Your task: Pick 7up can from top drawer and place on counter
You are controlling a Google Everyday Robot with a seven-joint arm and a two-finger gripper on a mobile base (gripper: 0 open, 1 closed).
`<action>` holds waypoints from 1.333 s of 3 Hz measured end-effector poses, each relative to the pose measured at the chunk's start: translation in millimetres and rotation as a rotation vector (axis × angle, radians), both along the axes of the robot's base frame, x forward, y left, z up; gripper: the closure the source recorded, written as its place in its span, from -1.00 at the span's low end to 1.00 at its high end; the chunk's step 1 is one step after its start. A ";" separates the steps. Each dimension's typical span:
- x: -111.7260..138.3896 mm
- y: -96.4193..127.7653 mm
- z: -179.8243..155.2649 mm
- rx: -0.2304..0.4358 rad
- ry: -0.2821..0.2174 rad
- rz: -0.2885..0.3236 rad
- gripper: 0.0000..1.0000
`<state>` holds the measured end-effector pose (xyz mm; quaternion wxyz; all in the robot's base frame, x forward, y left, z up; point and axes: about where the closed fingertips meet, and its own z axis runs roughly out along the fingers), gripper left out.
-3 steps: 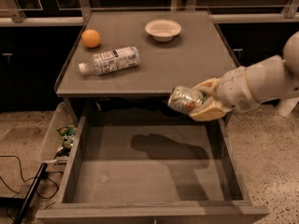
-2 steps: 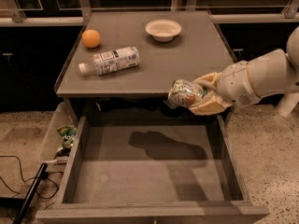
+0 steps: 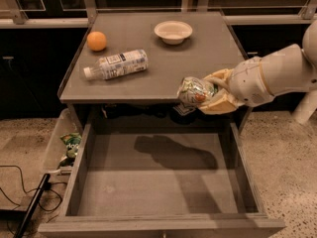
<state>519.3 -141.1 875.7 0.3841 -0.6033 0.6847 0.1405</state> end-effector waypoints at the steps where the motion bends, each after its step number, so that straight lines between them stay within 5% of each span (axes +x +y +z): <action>1: 40.3 0.9 13.0 -0.004 -0.030 0.026 1.00; 3: 147.7 16.4 32.7 0.026 -0.053 0.053 1.00; 4: 179.3 11.6 30.7 0.024 -0.041 0.005 1.00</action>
Offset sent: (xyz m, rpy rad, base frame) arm 0.1806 0.0125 0.0702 0.0505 -0.1179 0.0674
